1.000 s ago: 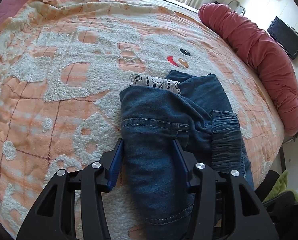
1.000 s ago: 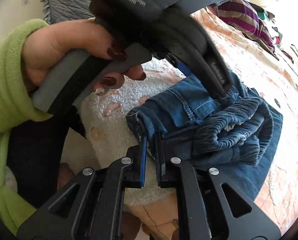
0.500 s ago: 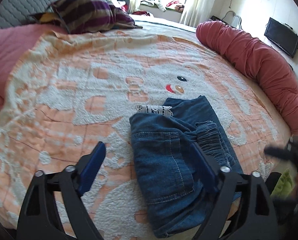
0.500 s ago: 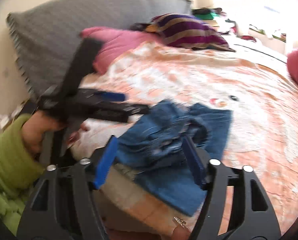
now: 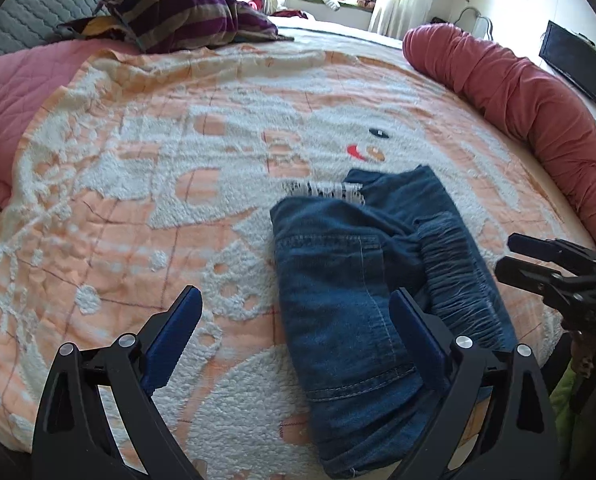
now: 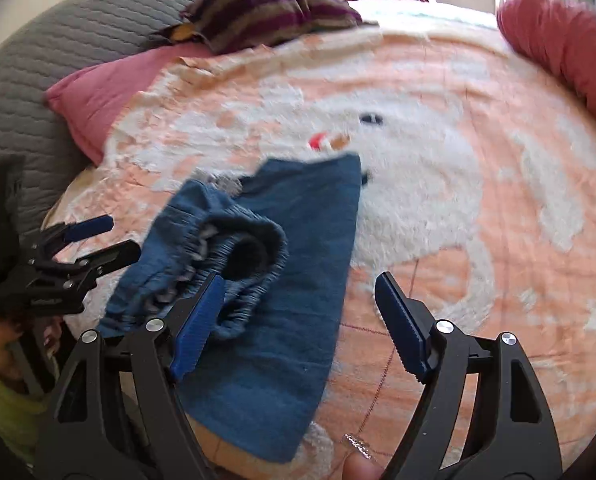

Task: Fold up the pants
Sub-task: 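Fold the waistband end over with the right tool while the left tool holds the denim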

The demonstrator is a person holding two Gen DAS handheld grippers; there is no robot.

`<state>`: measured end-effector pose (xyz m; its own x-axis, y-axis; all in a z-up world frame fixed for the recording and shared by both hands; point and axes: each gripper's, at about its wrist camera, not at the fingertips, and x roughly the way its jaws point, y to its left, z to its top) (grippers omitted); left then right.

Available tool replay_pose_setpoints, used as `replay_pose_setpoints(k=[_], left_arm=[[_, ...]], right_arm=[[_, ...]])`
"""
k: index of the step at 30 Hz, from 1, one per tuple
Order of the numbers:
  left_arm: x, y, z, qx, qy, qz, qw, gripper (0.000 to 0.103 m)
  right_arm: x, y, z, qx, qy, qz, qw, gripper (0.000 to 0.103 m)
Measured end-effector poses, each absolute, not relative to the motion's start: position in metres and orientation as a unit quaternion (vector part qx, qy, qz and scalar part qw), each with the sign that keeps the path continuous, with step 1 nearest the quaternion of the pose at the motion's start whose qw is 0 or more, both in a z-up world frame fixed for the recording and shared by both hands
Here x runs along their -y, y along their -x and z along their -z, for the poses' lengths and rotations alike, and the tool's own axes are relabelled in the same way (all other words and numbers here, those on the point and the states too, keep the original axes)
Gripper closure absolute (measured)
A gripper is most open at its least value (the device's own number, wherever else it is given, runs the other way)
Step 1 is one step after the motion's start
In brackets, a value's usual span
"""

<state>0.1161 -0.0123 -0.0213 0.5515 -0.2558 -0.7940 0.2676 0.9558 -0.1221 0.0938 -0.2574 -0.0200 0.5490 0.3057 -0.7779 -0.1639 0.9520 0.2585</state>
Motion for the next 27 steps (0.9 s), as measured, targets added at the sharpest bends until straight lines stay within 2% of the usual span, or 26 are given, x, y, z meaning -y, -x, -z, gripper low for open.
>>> replay_pose_setpoints(k=[7, 11, 13, 16, 17, 18, 19, 21, 27], left_arm=[[0.021, -0.123, 0.046, -0.473, -0.001, 0.163, 0.866, 0.012], [0.026, -0.126, 0.054, -0.482, 0.019, 0.183, 0.856, 0.03], [0.029, -0.126, 0.055, -0.481, 0.029, 0.195, 0.854, 0.045], [0.034, -0.126, 0.054, -0.476, 0.024, 0.199, 0.856, 0.056], [0.035, -0.125, 0.053, -0.474, 0.021, 0.199, 0.857, 0.06], [0.036, -0.125, 0.051, -0.471, 0.021, 0.2, 0.859, 0.068], [0.036, -0.125, 0.049, -0.468, 0.019, 0.199, 0.861, 0.073], [0.035, -0.124, 0.044, -0.464, 0.02, 0.199, 0.863, 0.076], [0.03, -0.12, 0.024, -0.441, 0.033, 0.202, 0.874, 0.077]], right_arm=[[0.266, -0.103, 0.051, -0.484, -0.154, -0.165, 0.845, 0.032], [0.265, -0.107, 0.054, -0.483, -0.17, -0.181, 0.84, 0.033], [0.262, -0.11, 0.057, -0.481, -0.172, -0.191, 0.838, 0.037], [0.256, -0.114, 0.059, -0.478, -0.168, -0.211, 0.836, 0.059], [0.254, -0.114, 0.059, -0.476, -0.167, -0.219, 0.836, 0.075], [0.25, -0.112, 0.056, -0.469, -0.165, -0.229, 0.837, 0.083], [0.245, -0.109, 0.052, -0.461, -0.151, -0.228, 0.844, 0.085], [0.236, -0.103, 0.042, -0.443, -0.119, -0.223, 0.86, 0.094], [0.22, -0.094, 0.014, -0.404, -0.079, -0.221, 0.884, 0.094]])
